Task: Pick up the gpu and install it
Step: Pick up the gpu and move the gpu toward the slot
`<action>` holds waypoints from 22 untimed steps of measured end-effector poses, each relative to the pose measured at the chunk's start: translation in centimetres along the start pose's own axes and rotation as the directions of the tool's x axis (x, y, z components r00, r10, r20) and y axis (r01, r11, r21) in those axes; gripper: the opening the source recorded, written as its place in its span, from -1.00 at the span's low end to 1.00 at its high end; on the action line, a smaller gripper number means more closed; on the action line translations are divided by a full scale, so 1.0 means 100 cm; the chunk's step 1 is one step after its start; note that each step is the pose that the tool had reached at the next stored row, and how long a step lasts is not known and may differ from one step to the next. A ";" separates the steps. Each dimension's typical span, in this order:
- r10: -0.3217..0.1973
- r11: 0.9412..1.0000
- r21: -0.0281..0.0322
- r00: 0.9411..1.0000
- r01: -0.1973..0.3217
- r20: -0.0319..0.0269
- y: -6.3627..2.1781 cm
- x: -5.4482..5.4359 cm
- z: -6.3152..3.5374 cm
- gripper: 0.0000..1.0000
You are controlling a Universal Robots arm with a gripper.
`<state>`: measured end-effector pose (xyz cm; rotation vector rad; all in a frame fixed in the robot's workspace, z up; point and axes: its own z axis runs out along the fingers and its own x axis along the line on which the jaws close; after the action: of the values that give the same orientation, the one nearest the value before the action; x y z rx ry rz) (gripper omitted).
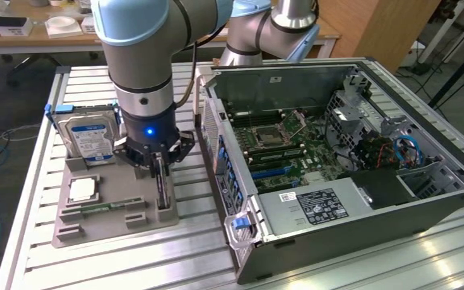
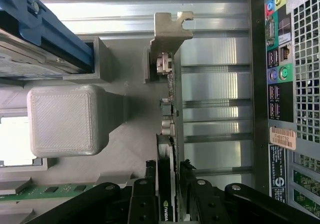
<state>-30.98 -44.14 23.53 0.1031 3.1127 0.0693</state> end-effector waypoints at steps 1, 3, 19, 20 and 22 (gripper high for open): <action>0.000 1.000 0.000 1.000 0.000 0.000 0.0000 0.000 0.0000 -0.34; 0.000 1.000 0.000 1.000 0.000 0.000 0.0000 0.000 0.0000 -0.34; 0.000 1.000 0.000 1.000 0.000 0.000 0.0000 -0.001 0.0000 -0.47; 0.000 1.000 0.000 1.000 0.000 0.000 0.0000 -0.001 0.0000 -0.47; 0.000 1.000 0.000 1.000 0.000 0.000 0.0000 -0.001 0.0000 -0.47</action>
<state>-30.90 -44.14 23.53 0.1029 3.1128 0.0693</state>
